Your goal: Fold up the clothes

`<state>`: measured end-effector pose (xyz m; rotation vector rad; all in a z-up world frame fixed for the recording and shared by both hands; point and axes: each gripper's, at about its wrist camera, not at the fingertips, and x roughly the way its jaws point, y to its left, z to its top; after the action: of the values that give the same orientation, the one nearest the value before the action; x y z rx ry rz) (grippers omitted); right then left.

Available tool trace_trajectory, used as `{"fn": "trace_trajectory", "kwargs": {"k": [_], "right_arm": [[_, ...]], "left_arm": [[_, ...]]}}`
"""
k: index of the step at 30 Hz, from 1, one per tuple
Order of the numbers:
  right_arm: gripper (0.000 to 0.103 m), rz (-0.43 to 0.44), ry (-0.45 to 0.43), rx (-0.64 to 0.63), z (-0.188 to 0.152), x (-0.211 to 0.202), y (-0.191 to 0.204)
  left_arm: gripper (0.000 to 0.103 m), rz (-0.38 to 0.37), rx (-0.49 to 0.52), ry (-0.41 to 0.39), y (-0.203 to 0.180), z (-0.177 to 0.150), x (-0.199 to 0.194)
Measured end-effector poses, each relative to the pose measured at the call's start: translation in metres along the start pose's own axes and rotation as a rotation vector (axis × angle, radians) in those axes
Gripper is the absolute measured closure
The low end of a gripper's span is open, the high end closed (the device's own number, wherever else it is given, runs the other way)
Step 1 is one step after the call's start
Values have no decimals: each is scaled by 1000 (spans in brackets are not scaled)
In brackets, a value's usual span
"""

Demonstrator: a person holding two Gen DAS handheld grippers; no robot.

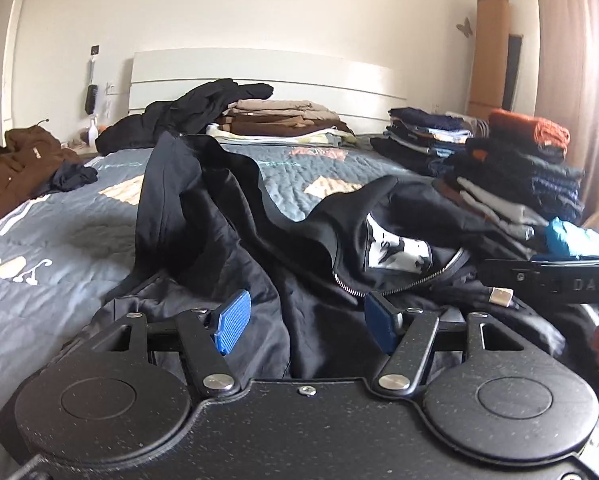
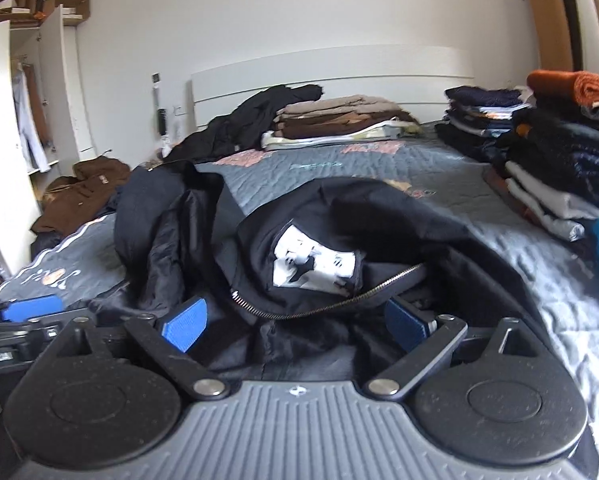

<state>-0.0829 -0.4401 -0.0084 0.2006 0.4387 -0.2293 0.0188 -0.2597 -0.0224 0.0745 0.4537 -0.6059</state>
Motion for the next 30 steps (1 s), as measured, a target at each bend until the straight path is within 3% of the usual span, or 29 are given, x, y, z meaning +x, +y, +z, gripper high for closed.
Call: {"fn": "trace_trajectory", "kwargs": {"k": [8,13,20,24,30], "right_arm": [[7,67,53,-63,-18,-6,10],[7,118,78,-68,-23,-15,16],[7,163,98,-61,-32,-31,21],[7,250,135,-54,-34,-37,37],[7,497,172,-103,-31,-46,87]], "left_arm": [[41,28,-11,38,13,-13,-1],[40,49,-74,51,45,-20,-15],[40,184,-388,53,143,-37,-49],[40,255,-485,60,178,-50,-69],[40,286,-556,106,205,-67,-89]]}}
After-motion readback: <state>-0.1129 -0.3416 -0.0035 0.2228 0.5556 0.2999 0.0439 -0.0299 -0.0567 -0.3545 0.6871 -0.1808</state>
